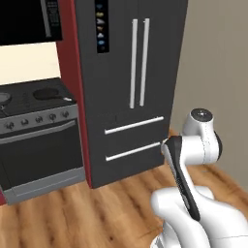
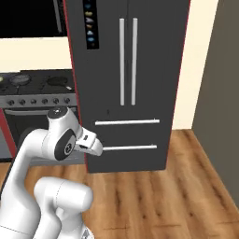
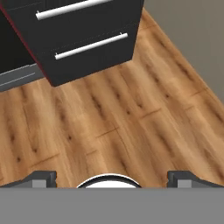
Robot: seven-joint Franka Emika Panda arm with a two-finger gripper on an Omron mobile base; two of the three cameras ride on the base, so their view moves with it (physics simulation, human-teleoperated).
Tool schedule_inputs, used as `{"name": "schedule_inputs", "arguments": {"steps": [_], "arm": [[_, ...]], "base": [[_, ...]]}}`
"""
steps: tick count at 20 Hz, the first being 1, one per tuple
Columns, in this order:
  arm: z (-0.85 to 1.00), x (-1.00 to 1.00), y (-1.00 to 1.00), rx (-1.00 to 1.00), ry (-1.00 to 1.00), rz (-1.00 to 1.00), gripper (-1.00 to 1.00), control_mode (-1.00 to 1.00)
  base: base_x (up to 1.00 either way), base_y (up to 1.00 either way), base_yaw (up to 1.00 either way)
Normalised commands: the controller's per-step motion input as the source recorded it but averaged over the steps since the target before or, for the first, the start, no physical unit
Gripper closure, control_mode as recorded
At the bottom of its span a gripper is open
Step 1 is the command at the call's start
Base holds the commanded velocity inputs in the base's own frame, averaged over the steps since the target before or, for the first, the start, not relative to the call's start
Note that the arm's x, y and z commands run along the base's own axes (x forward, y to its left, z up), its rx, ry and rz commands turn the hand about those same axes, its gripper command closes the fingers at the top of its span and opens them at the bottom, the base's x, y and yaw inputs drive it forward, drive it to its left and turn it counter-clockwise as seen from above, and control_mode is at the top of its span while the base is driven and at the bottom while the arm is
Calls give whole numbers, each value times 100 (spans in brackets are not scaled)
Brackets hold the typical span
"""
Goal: Place one of the steaks on the plate and the other in the bowl. Then place the bowl in the fridge.
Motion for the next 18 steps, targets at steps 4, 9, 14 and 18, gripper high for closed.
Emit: {"name": "schedule_inputs", "arguments": {"steps": [4, 9, 14, 18], "arm": [[0, 0, 0, 0, 0, 0, -100, 100], [0, 0, 0, 0, 0, 0, -100, 100], [0, 0, 0, 0, 0, 0, -100, 100], [0, 0, 0, 0, 0, 0, -100, 100]], "base": [[96, -70, 39], [49, -44, 27], [15, -38, 6], [26, -61, 2]]}}
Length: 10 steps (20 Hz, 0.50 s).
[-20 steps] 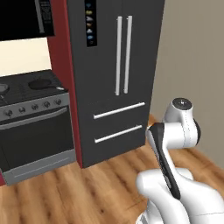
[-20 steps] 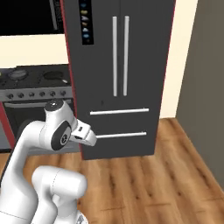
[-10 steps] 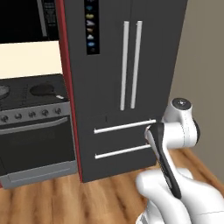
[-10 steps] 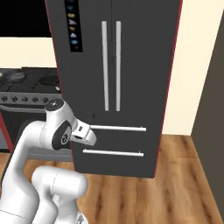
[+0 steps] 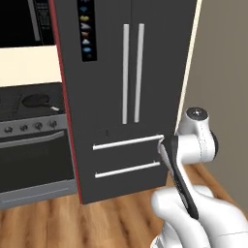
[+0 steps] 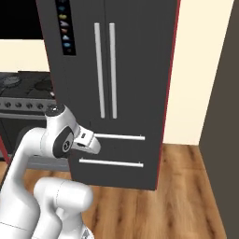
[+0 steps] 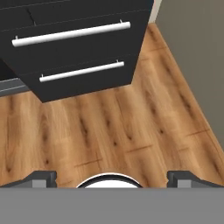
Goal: Place one of the steaks on the plate and the other in the bowl. Then place the bowl in the fridge.
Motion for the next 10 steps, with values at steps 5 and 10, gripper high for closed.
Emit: {"name": "schedule_inputs", "arguments": {"steps": [5, 10], "arm": [[0, 0, 0, 0, 0, 0, -100, 100], [0, 0, 0, 0, 0, 0, -100, 100]], "base": [[23, -10, 1], [56, 0, 3]]}}
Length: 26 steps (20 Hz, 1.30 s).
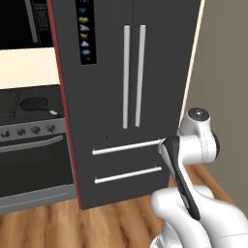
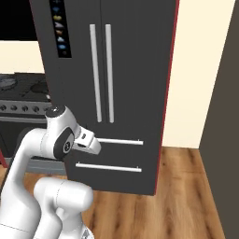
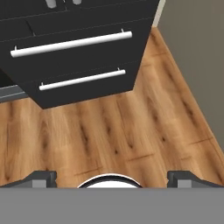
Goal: Place one of the steaks on the plate and the other in the bowl. Then place the bowl in the fridge.
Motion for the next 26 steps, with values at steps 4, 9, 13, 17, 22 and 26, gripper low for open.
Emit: {"name": "schedule_inputs", "arguments": {"steps": [4, 9, 13, 17, 22, 26], "arm": [[0, 0, 0, 0, 0, 0, -100, 100], [0, 0, 0, 0, 0, 0, -100, 100], [0, 0, 0, 0, 0, 0, -100, 100], [0, 0, 0, 0, 0, 0, -100, 100], [3, 0, 0, 0, -21, 3, -100, -100], [7, 18, 16, 1, -50, 4, -100, -100]], "base": [[46, -6, 7], [0, 0, 0], [0, 2, 0], [0, 0, 0], [0, 0, 0], [0, 0, 0]]}}
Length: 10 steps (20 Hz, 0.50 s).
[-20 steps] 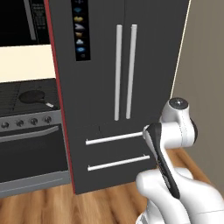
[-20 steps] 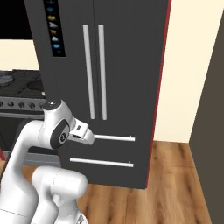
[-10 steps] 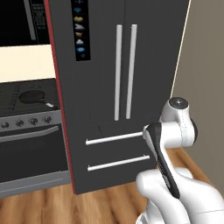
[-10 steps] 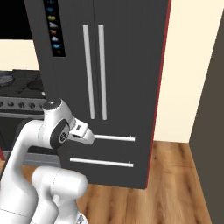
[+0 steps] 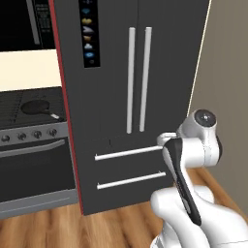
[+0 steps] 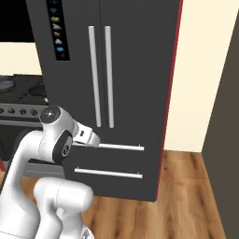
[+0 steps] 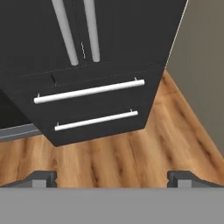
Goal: Place one of the steaks on the plate and the other in the bowl. Then place the bowl in the fridge.
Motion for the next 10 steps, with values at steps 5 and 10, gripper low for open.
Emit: {"name": "schedule_inputs", "arguments": {"steps": [5, 10], "arm": [[46, 21, 8, 1, -52, 7, -100, -100], [56, 62, -5, -5, -28, 0, -100, -100]], "base": [[0, 0, 0], [0, 0, 0]]}}
